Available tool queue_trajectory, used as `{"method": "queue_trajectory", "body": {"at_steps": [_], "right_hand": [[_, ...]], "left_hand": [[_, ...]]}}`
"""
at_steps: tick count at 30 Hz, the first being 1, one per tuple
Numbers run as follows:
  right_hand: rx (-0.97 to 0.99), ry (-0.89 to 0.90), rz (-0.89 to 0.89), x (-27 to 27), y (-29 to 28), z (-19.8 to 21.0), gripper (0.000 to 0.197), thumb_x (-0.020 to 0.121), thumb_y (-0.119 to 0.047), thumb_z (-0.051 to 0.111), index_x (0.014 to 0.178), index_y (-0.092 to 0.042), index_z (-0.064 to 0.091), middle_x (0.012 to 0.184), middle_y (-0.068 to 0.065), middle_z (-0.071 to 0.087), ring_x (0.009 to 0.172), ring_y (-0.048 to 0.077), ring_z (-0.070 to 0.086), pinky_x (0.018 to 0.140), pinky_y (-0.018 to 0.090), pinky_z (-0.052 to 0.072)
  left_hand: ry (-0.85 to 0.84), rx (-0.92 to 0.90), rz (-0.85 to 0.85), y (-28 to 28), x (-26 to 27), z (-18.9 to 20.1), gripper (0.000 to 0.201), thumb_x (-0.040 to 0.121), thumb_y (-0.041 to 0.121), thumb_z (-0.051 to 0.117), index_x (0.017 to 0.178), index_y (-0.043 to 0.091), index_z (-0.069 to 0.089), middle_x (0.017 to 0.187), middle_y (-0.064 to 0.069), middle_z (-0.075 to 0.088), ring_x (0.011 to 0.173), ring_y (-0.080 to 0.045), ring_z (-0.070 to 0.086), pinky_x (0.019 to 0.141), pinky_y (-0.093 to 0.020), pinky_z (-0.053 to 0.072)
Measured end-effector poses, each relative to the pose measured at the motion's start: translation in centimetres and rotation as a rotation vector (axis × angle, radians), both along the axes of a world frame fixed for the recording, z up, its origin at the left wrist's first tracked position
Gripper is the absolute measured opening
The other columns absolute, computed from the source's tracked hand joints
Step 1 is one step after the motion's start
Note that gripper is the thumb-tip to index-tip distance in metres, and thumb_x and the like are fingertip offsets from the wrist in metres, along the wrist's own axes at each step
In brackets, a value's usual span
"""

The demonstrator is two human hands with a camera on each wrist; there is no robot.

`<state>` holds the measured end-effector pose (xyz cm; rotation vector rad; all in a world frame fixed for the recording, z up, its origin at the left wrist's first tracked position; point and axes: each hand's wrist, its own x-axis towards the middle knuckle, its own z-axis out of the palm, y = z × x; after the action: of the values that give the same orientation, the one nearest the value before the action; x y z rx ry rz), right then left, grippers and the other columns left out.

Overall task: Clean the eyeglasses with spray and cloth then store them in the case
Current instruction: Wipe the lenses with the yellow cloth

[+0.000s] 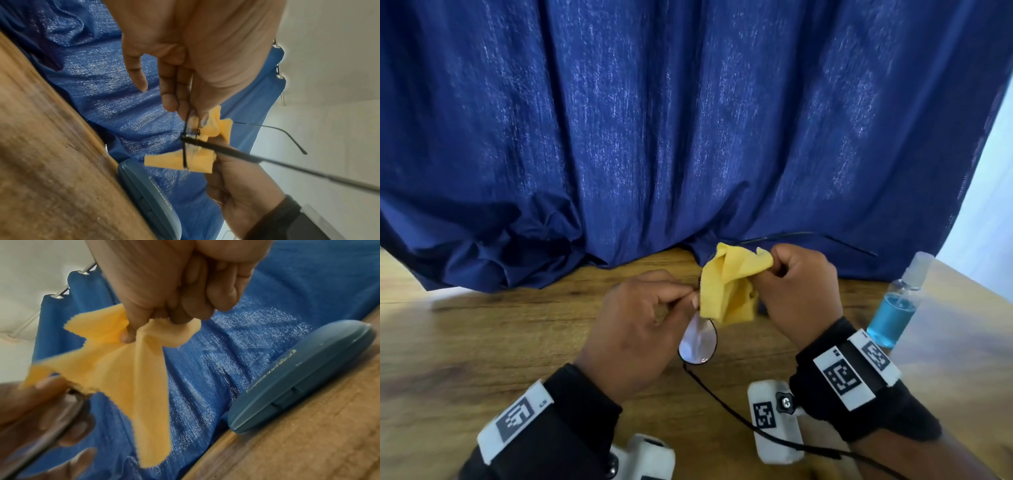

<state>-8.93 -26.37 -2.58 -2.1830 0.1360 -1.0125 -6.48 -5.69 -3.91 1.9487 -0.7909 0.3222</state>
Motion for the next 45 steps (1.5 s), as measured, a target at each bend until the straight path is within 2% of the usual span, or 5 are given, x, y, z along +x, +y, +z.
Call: {"method": "queue_trajectory", "body": {"at_steps": [8,17,23,30,45], "right_hand": [[0.253,-0.032,-0.045,1.1,-2.3,-0.3,0.045,0.086,-0.02,0.067,0.053,-0.01,0.038,0.051,-0.001,0.034,0.053,0.013,0.033,0.054,0.031,0.032],[0.18,0.348,0.043,1.4,-2.7,-1.2,0.009,0.078,-0.026,0.077,0.077,-0.022,0.069,0.077,-0.001,0.073,0.075,0.017,0.067,0.074,0.039,0.055],[0.208,0.444,0.124,1.0,-1.3,-1.0,0.045,0.084,-0.039,0.072,0.064,-0.001,0.061,0.058,0.008,0.051,0.058,0.016,0.049,0.058,0.031,0.041],[0.951,0.274,0.515,0.7,0.4,-0.3,0.039,0.08,-0.038,0.075,0.1,-0.004,0.074,0.102,0.016,0.073,0.095,0.035,0.065,0.088,0.047,0.047],[-0.201,0.048,0.652,-0.8,2.5,-0.3,0.033,0.086,-0.059,0.064,0.09,-0.028,0.074,0.098,-0.004,0.06,0.094,0.016,0.061,0.077,0.031,0.05]], "left_hand": [[0.193,-0.156,0.015,0.3,-0.1,0.7,0.02,0.095,0.021,0.068,0.083,0.024,0.084,0.085,0.018,0.08,0.088,0.004,0.073,0.073,-0.004,0.049],[0.277,-0.205,0.034,0.3,0.1,0.6,0.023,0.096,0.021,0.067,0.08,0.022,0.083,0.086,0.016,0.081,0.091,0.004,0.073,0.078,-0.008,0.052],[0.396,-0.305,0.043,0.4,0.1,0.7,0.023,0.096,0.022,0.067,0.08,0.02,0.084,0.085,0.01,0.082,0.091,-0.008,0.075,0.083,-0.018,0.054],[0.608,-0.495,0.007,0.1,0.1,0.8,0.022,0.096,0.027,0.066,0.093,0.014,0.084,0.095,0.006,0.083,0.089,0.003,0.075,0.064,-0.001,0.048],[0.657,-0.733,0.021,0.2,0.3,0.8,0.023,0.095,0.022,0.067,0.096,0.005,0.081,0.104,0.0,0.082,0.098,0.002,0.073,0.072,-0.008,0.047]]}}
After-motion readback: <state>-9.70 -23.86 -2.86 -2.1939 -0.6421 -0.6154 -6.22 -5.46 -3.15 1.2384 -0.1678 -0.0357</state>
